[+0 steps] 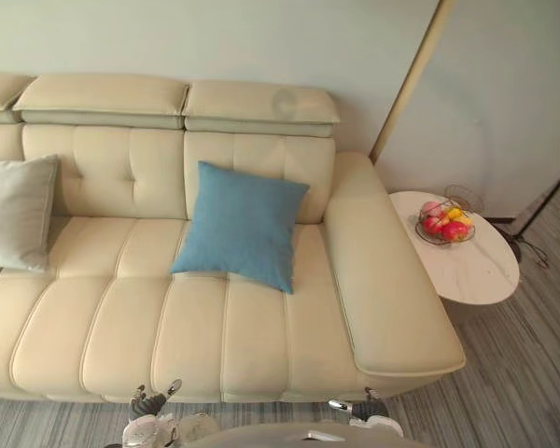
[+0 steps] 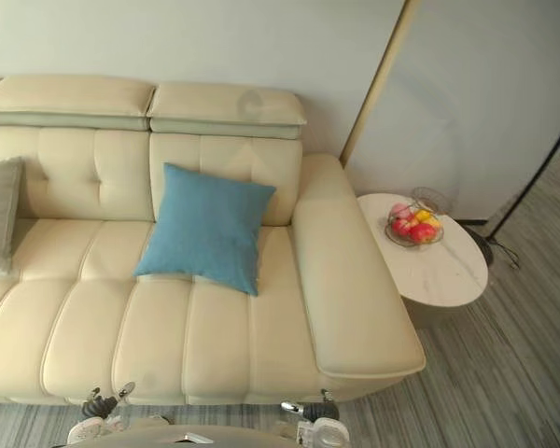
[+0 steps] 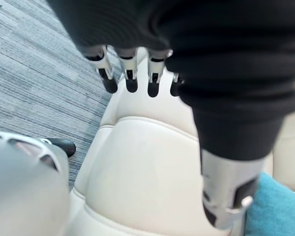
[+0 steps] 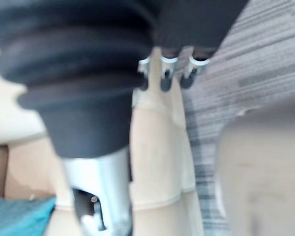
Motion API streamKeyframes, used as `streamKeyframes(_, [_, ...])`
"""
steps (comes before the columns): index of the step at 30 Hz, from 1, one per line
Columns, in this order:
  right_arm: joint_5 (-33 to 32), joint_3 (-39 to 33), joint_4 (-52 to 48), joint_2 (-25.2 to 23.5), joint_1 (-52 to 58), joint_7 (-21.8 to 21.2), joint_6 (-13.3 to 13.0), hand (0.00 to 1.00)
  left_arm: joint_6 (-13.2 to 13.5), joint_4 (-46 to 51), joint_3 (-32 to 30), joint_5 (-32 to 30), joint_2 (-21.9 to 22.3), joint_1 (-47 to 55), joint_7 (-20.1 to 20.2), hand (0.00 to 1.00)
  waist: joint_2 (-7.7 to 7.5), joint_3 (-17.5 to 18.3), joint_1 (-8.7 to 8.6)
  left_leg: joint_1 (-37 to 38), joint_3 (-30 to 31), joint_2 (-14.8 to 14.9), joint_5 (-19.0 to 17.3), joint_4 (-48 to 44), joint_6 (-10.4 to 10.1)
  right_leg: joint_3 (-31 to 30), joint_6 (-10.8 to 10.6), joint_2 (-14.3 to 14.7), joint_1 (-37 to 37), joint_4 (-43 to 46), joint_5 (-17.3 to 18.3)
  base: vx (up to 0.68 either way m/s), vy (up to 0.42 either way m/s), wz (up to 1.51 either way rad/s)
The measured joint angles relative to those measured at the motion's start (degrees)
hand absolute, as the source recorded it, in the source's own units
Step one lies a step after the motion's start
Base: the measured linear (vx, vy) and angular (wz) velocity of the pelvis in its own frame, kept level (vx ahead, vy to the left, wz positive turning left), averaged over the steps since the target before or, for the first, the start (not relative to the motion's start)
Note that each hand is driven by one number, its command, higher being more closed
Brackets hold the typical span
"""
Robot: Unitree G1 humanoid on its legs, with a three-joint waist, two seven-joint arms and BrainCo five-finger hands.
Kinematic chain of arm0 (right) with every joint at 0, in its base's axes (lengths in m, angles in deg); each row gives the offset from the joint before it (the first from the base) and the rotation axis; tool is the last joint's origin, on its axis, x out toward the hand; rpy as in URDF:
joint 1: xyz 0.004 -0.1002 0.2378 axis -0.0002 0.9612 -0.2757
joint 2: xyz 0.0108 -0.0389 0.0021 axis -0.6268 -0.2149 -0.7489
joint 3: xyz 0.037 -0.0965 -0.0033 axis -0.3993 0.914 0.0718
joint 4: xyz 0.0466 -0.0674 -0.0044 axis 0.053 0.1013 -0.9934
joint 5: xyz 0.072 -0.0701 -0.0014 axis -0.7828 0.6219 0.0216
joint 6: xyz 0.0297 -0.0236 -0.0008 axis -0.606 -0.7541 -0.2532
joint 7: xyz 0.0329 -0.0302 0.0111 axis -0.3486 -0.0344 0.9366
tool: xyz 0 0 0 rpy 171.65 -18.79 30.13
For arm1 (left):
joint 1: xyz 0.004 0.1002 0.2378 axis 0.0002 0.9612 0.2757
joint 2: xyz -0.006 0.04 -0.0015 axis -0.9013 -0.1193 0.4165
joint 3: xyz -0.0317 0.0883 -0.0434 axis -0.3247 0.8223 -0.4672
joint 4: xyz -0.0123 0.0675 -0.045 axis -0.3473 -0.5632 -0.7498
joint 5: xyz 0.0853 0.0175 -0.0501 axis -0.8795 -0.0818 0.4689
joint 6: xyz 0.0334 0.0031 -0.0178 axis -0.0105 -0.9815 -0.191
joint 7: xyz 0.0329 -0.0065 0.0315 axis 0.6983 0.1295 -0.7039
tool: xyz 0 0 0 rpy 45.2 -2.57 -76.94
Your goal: Pick up cushions and gather them together orderly.
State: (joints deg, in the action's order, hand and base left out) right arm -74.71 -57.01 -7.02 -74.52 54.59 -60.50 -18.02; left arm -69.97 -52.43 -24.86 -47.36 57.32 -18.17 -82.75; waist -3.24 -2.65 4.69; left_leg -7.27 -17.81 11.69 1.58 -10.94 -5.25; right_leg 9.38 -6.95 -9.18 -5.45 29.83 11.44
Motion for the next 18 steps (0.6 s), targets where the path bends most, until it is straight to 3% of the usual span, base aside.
streamKeyframes(3, [0.02,1.61,0.06,2.83,-4.55,0.39,0.05,0.0,0.18,0.03,2.81,1.39,1.42,-1.25,-0.5,0.0,4.33,-1.94,0.94,-5.38,1.56,1.81,2.82,0.53,-0.34,-0.66,0.44,3.72,1.66,-13.46,0.01,-0.17,-0.181,-0.16])
streamKeyframes(6, [0.02,1.58,0.02,4.12,-5.7,1.67,0.26,0.0,0.2,-0.02,4.47,2.47,2.6,-1.85,-1.14,0.0,6.81,-3.78,0.4,-5.13,3.18,2.41,6.77,3.73,-1.33,1.0,1.89,5.07,2.21,-15.07,-1.85,-0.27,-0.078,0.18])
streamKeyframes(7, [0.01,1.49,0.05,3.91,-5.63,1.76,0.31,0.0,0.27,0.03,4.78,2.82,2.49,-1.8,-1.41,0.0,6.89,-3.84,0.3,-4.42,3.49,2.21,8.15,5.04,-1.46,1.21,1.98,5.03,2.21,-15.16,-1.88,-0.24,-0.058,0.28])
streamKeyframes(8, [-0.02,1.48,0.01,3.22,-5.61,1.78,0.28,0.0,0.4,0.07,5.33,2.82,2.21,-1.76,-1.61,0.0,6.18,-4.06,0.05,-3.23,4.03,1.52,11.92,8.74,-2.0,1.73,2.5,4.45,2.01,-15.2,-2.13,-0.23,-0.044,0.26])
streamKeyframes(9, [-0.08,1.2,0.03,2.42,-5.44,1.85,0.28,0.0,0.39,0.17,5.39,2.91,2.01,-2.21,-1.53,0.0,4.66,-4.48,-0.49,-3.43,5.43,0.23,11.77,9.01,-1.91,2.6,3.48,2.98,1.01,-15.06,-2.18,-0.2,-0.028,0.19])
streamKeyframes(10, [-0.12,0.84,0.02,2.35,-5.35,1.92,0.31,0.0,0.39,0.18,5.3,2.91,2.12,-2.39,-1.51,0.0,4.22,-4.54,-0.25,-3.4,5.39,-0.45,8.65,6.7,-1.01,2.53,3.38,2.23,0.57,-15.02,-2.63,-0.15,0.039,0.06])
streamKeyframes(12, [-0.15,-0.24,-0.67,2.03,-3.76,2.11,0.35,0.0,0.39,0.21,5.15,2.8,2.29,-2.36,-1.45,0.0,3.33,-4.62,-0.31,-2.44,5.43,-2.99,-4.05,-3.82,0.64,0.39,2.55,-0.13,-0.86,-15.03,-4.15,-0.13,0.143,-0.31])
streamKeyframes(13, [-0.15,-0.24,-0.89,1.83,-3.24,2.08,0.42,0.0,0.38,0.17,4.68,2.77,2.47,-2.33,-1.41,0.0,3.35,-4.67,-0.29,-1.9,5.5,-3.24,-6.54,-5.27,0.5,-0.58,2.16,-0.37,-1.11,-15.02,-4.53,-0.13,0.173,-0.49])
streamKeyframes(15, [-0.14,-0.97,-2.12,0.9,-1.9,1.99,1.09,0.0,0.46,0.67,2.78,2.77,3.17,-2.21,-1.26,0.0,3.39,-4.86,-0.36,-1.19,4.45,-4.31,-8.23,-6.49,0.43,-2.86,2.0,-0.55,-0.79,-15.41,-5.3,-0.13,0.148,-0.51])
streamKeyframes(16, [-0.15,-1.39,-2.27,-0.61,-0.2,1.59,1.38,0.0,0.46,0.76,1.84,2.82,2.9,-1.51,-1.25,0.0,2.47,-4.25,-0.93,-0.08,3.49,-5.99,-9.65,-4.17,-1.01,-5.18,2.72,-1.15,-0.72,-17.29,-5.87,-0.14,0.194,-0.56])
streamKeyframes(17, [-0.17,-1.61,-1.98,-1.41,0.67,1.53,1.34,0.0,0.52,1.08,1.31,2.86,2.09,-1.05,-1.28,0.0,-1.26,-3.39,-1.57,-0.09,5.01,-8.73,-10.53,-6.22,-0.96,-7.25,2.85,-3.25,-1.4,-18.89,-5.77,-0.11,0.247,-0.72])
streamKeyframes(18, [-0.21,-2.73,-2.22,-1.57,0.83,1.55,1.24,0.0,0.59,1.39,1.01,2.85,2.26,-1.05,-1.26,0.0,1.47,-3.21,-1.54,-2.19,9.62,-8.5,-12.06,-13.87,2.94,-7.61,2.26,-1.66,-2.08,-18.55,-5.9,-0.08,0.245,-1.09])
